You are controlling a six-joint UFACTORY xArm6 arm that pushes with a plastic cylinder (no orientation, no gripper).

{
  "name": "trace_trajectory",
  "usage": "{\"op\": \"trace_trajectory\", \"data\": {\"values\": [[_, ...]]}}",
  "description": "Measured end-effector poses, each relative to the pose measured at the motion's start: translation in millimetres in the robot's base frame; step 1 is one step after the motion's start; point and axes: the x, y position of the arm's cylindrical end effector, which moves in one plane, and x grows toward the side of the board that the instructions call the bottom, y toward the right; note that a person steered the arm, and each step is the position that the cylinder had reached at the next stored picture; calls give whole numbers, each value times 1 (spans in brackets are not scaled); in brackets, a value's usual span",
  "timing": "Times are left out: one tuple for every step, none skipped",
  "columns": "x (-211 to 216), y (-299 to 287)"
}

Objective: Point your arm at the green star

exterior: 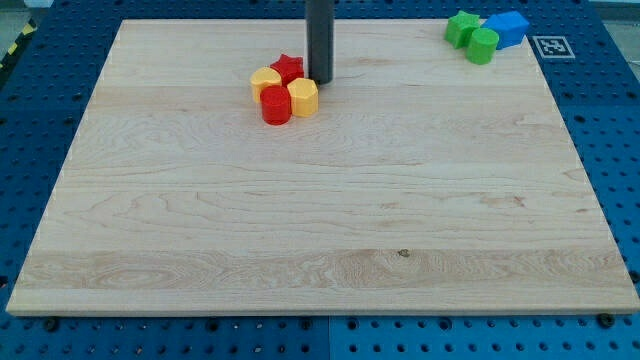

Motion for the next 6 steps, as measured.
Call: {"op": "trace_trajectory", "data": {"values": [[-42, 27], [-87, 35], [-117, 60], [-116, 75], [-116, 100], [-117, 127]]}}
